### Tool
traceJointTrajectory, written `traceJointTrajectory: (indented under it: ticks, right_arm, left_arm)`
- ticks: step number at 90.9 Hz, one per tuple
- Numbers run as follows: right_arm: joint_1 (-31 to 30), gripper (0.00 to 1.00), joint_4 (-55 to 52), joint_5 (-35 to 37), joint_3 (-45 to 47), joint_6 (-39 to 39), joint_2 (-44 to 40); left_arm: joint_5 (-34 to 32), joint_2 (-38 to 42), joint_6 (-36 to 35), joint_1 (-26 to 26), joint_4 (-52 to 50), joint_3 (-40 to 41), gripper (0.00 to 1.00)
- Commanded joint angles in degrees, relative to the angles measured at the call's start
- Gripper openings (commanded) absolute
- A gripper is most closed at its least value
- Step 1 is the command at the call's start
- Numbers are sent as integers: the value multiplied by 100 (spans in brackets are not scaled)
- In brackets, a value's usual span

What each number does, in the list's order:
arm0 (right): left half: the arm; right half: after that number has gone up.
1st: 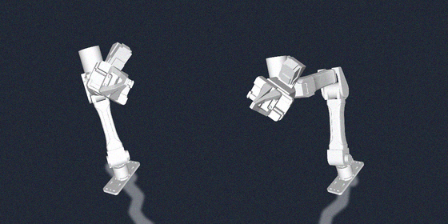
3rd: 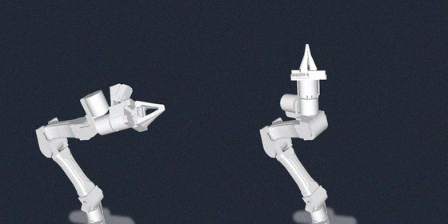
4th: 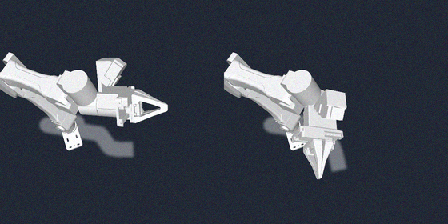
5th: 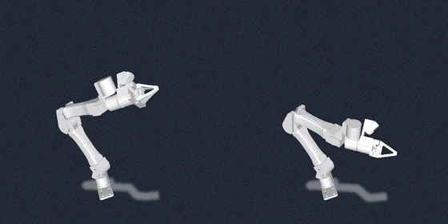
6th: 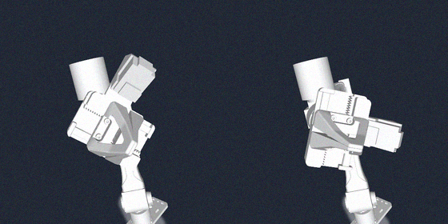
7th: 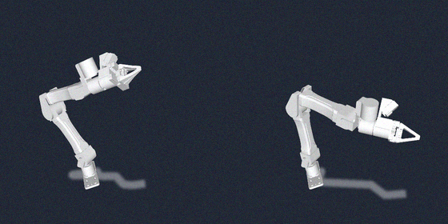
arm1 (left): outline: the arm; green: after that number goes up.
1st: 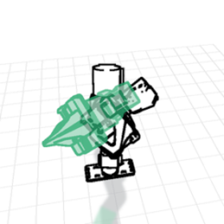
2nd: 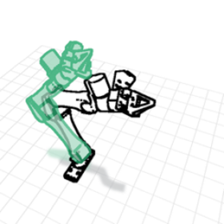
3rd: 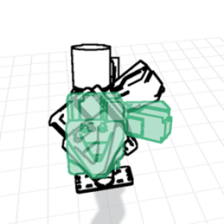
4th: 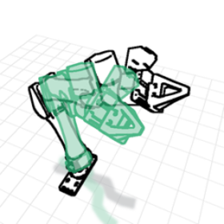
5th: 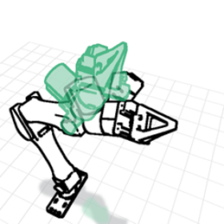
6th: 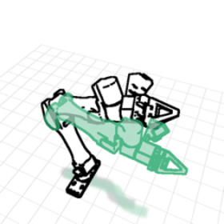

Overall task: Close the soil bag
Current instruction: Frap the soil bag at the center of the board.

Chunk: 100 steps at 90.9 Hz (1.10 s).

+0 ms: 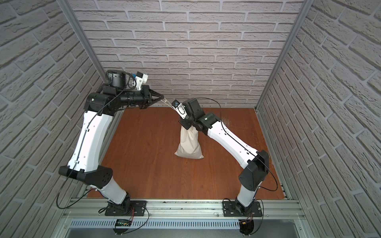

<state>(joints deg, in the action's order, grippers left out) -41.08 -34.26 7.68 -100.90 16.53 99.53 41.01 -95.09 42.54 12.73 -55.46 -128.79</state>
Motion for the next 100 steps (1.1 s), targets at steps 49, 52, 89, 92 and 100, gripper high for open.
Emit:
traceJointTrajectory:
  ticks: [49, 52, 89, 92, 100]
  right_arm:
    - [502, 28, -1741, 1499, 411, -117, 570]
    - [504, 27, -1720, 1563, 409, -146, 564]
    - [577, 16, -1171, 1321, 825, -466, 86]
    - [597, 16, -1063, 1252, 914, -558, 11]
    - [629, 16, -766, 1048, 1152, -873, -205]
  left_arm:
    - [30, 579, -19, -444, 1219, -306, 0]
    - [29, 597, -19, -453, 1214, -297, 0]
    - [21, 710, -41, -509, 1203, -71, 0]
    - [21, 734, -52, -506, 1205, -15, 0]
    - [14, 813, -89, -509, 1213, 229, 0]
